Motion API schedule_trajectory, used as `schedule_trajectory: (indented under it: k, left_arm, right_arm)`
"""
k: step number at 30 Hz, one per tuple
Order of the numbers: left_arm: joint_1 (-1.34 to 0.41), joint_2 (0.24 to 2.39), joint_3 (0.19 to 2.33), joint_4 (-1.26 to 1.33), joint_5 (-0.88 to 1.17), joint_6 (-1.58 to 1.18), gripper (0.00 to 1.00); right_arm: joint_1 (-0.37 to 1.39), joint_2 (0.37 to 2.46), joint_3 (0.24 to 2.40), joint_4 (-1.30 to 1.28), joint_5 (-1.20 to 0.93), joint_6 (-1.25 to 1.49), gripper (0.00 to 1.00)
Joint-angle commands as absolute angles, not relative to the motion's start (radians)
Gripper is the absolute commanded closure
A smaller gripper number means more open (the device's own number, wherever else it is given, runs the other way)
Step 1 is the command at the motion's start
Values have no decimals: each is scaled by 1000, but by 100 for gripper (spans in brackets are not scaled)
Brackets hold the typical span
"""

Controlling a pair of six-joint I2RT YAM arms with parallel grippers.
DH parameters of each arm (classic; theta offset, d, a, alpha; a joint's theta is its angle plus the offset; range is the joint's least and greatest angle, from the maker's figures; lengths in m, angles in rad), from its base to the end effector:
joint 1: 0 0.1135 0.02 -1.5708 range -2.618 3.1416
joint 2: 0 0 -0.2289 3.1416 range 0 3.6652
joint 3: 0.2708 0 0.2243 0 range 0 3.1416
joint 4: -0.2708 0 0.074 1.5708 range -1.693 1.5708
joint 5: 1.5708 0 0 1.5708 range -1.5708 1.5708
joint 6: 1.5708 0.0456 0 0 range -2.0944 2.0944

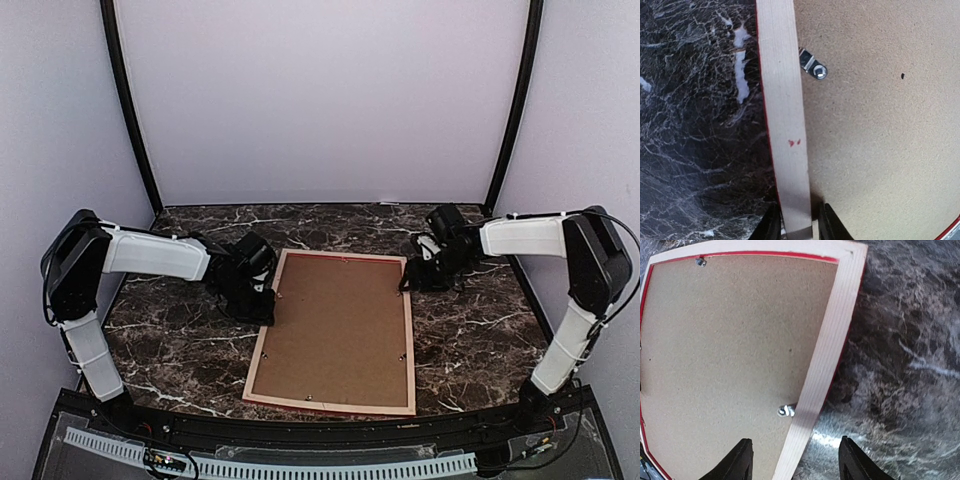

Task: Put the photo into the frame
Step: Press the fastener onto the backboard, then pick up the photo frame from the center of the board.

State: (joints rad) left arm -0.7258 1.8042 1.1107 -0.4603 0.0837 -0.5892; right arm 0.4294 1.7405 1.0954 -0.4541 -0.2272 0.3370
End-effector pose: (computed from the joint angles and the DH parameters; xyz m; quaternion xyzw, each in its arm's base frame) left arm 0.2412 -0.2191 0.1350 0.0754 0.9746 -0.1588 0.1387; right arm 0.2878 0.1431 0.1516 -0.0711 0.9638 0.1890 0.1741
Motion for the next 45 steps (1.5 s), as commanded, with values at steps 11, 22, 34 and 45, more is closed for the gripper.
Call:
schedule_trajectory:
  k: [11,22,34,45]
  left_arm:
    - [-739,1760,1071,-363,79,-599,58]
    - [-739,1740,1096,-332,61,-534,38]
    - [-739,1673,1092,-332,40,-491,27]
    - [-739,1569,1018,-297,37,-481,22]
  right_arm:
    - [651,1569,801,-319,-125,642,39]
    - [734,1459,678,-336,-6,775,48]
    - [913,1372,598,-358,61,956,48]
    - [1110,1334,549,-434,139,1111,54]
